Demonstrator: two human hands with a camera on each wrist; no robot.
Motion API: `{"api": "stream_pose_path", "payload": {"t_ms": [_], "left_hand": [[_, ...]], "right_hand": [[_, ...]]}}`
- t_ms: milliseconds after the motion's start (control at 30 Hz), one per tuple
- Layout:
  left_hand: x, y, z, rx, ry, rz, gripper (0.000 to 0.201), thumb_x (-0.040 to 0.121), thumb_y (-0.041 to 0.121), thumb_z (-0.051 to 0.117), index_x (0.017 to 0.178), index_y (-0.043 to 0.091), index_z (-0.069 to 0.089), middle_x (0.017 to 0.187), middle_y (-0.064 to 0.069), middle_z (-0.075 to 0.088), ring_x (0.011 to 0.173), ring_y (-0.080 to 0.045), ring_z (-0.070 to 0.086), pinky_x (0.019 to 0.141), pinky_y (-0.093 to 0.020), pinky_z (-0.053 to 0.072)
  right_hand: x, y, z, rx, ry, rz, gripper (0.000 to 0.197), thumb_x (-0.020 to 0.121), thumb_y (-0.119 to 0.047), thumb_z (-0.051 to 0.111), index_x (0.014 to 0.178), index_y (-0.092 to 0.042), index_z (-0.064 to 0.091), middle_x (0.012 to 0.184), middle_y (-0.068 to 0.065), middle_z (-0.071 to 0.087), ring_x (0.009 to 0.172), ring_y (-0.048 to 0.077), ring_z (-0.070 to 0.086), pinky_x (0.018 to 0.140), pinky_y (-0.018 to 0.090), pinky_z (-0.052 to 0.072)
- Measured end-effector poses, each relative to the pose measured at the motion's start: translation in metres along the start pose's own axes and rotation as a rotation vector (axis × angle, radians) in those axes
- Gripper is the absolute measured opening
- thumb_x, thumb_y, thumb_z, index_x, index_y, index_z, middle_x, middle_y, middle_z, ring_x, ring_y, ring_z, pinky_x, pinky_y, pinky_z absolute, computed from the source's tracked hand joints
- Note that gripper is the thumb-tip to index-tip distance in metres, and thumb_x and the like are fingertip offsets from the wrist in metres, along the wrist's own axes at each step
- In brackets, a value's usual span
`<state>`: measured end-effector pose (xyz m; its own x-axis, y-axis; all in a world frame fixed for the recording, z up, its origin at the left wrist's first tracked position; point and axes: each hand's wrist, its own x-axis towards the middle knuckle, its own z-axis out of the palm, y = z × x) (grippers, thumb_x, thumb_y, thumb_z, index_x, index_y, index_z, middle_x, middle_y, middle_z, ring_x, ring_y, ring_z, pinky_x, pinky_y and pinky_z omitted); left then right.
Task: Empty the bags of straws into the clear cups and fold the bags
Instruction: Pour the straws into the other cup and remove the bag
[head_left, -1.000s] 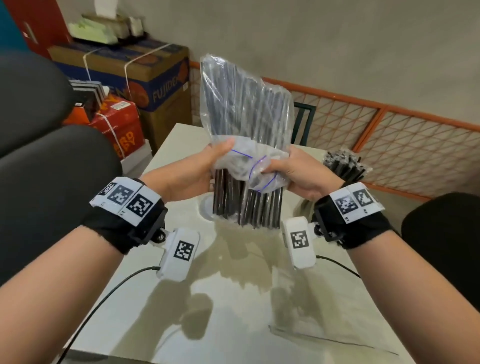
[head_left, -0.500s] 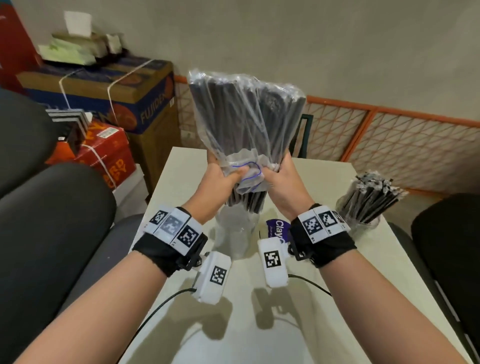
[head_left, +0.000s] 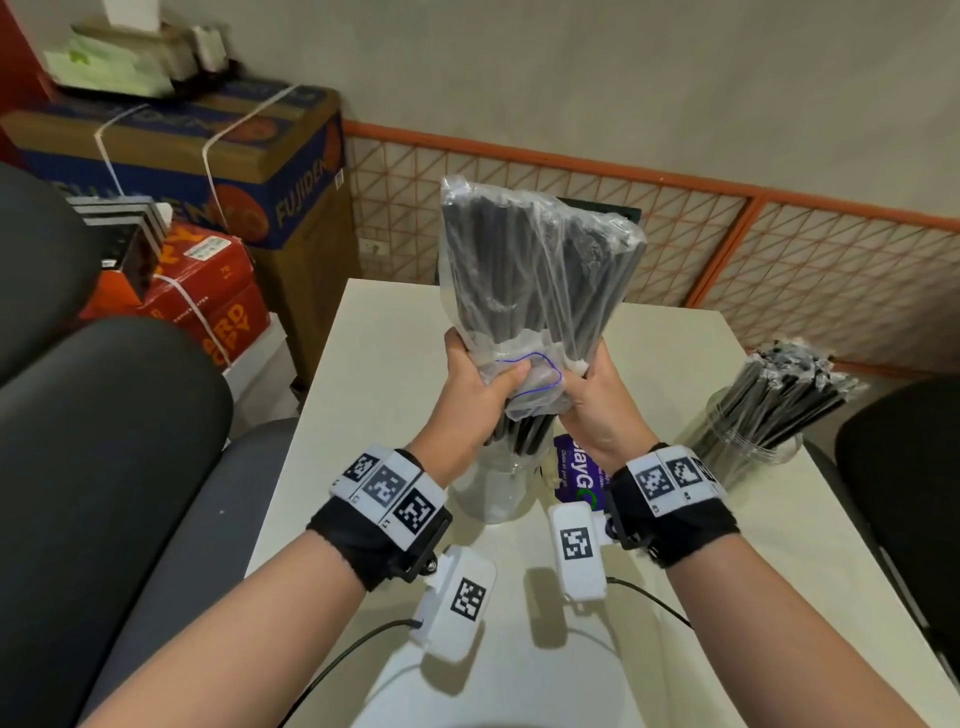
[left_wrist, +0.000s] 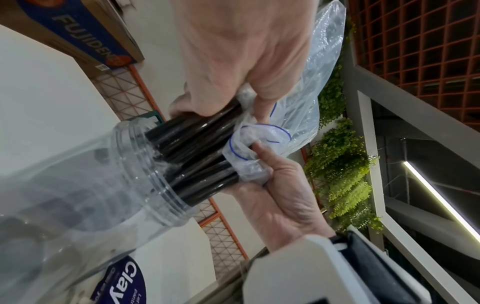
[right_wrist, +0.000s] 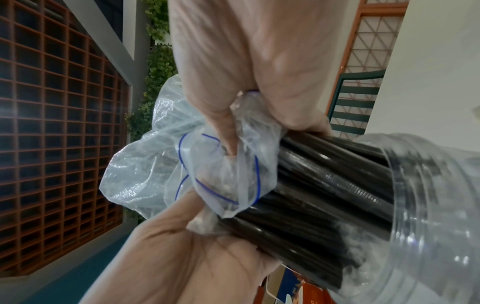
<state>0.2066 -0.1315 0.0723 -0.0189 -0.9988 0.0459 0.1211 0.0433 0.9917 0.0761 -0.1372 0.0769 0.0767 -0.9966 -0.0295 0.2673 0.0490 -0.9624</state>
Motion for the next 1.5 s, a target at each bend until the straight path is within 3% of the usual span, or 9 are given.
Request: {"api": "stream_pose_path", "payload": {"t_ms": [233,467,600,700,867,1133,1300,1400,1500], "left_hand": [[-0.008,-0.016,0.005,0.021,-0.021,-0.052,0.055,0.088,0.007,0.059,0.125,0.023,0.021,0.126,0.001,0.047,0.112,-0.010,0.053,0.083,-0.007,0.044],[-0.002,0.005,-0.026,0.256,-0.248,-0.135,0.105,0.058,0.045,0.080,0.141,0.018,0.022,0.135,0.006,0.048,0.124,-0.009,0.049,0.107,-0.030,0.039],[-0.007,0.016,-0.032,0.281,-0.361,-0.210,0.073,0.070,0.045,0.075,0.129,0.029,0.036,0.139,0.006,0.046,0.127,-0.011,0.045,0.109,-0.030,0.036],[-0.010,0.017,-0.031,0.313,-0.372,-0.238,0.092,0.057,0.059,0.073,0.135,0.024,0.037,0.142,0.002,0.047,0.126,-0.012,0.048,0.110,-0.035,0.037],[-0.009,0.032,-0.037,0.276,-0.272,-0.112,0.102,0.066,0.045,0.077,0.145,0.032,0.016,0.141,0.009,0.040,0.127,-0.009,0.044,0.109,-0.033,0.036],[-0.008,0.041,-0.030,0.177,-0.206,0.001,0.103,0.062,0.035,0.084,0.143,0.028,0.021,0.136,0.005,0.049,0.121,-0.006,0.053,0.099,-0.027,0.048],[-0.015,0.046,-0.027,0.152,-0.171,0.034,0.109,0.060,0.030,0.082,0.144,0.028,0.013,0.126,0.012,0.048,0.114,-0.002,0.051,0.097,-0.027,0.047],[-0.018,0.047,-0.022,0.198,-0.301,0.021,0.112,0.055,0.038,0.086,0.144,0.030,0.019,0.132,-0.001,0.054,0.120,-0.014,0.055,0.098,-0.042,0.049],[-0.017,0.050,-0.019,0.217,-0.242,0.048,0.099,0.064,0.028,0.083,0.143,0.025,0.024,0.128,0.004,0.053,0.119,-0.009,0.053,0.097,-0.030,0.050]], "right_hand": [[-0.007,0.013,-0.010,-0.101,0.011,0.002,0.057,0.074,-0.006,0.069,0.125,-0.023,0.049,0.129,0.014,0.060,0.119,0.034,0.058,0.102,0.051,0.045],[-0.013,-0.003,-0.028,-0.433,-0.065,-0.008,0.069,0.075,-0.012,0.075,0.132,-0.020,0.038,0.128,-0.002,0.058,0.117,0.012,0.058,0.095,0.024,0.049],[-0.013,-0.007,-0.036,-0.573,-0.116,0.020,0.069,0.077,-0.004,0.073,0.134,-0.016,0.037,0.128,0.003,0.059,0.118,0.015,0.058,0.103,0.037,0.046],[-0.015,-0.008,-0.033,-0.618,-0.142,0.019,0.065,0.079,-0.004,0.071,0.135,-0.013,0.038,0.127,0.003,0.061,0.115,0.012,0.060,0.105,0.039,0.045],[-0.021,-0.025,-0.035,-0.642,-0.103,-0.012,0.087,0.068,-0.015,0.082,0.138,-0.019,0.031,0.129,-0.004,0.054,0.117,0.006,0.053,0.102,0.029,0.043],[-0.026,-0.036,-0.036,-0.568,-0.062,-0.131,0.089,0.064,-0.014,0.084,0.132,-0.036,0.030,0.136,-0.003,0.049,0.123,0.006,0.050,0.099,0.021,0.045],[-0.032,-0.041,-0.041,-0.514,-0.023,-0.151,0.097,0.063,-0.012,0.083,0.141,-0.025,0.026,0.134,-0.005,0.051,0.121,0.005,0.051,0.099,0.023,0.045],[-0.032,-0.041,-0.038,-0.522,-0.089,-0.134,0.093,0.063,-0.011,0.083,0.141,-0.019,0.033,0.131,-0.003,0.057,0.116,0.004,0.057,0.093,0.019,0.049],[-0.032,-0.044,-0.034,-0.504,-0.070,-0.174,0.094,0.066,-0.006,0.082,0.143,-0.018,0.029,0.132,-0.001,0.056,0.117,0.006,0.058,0.097,0.026,0.051]]}}
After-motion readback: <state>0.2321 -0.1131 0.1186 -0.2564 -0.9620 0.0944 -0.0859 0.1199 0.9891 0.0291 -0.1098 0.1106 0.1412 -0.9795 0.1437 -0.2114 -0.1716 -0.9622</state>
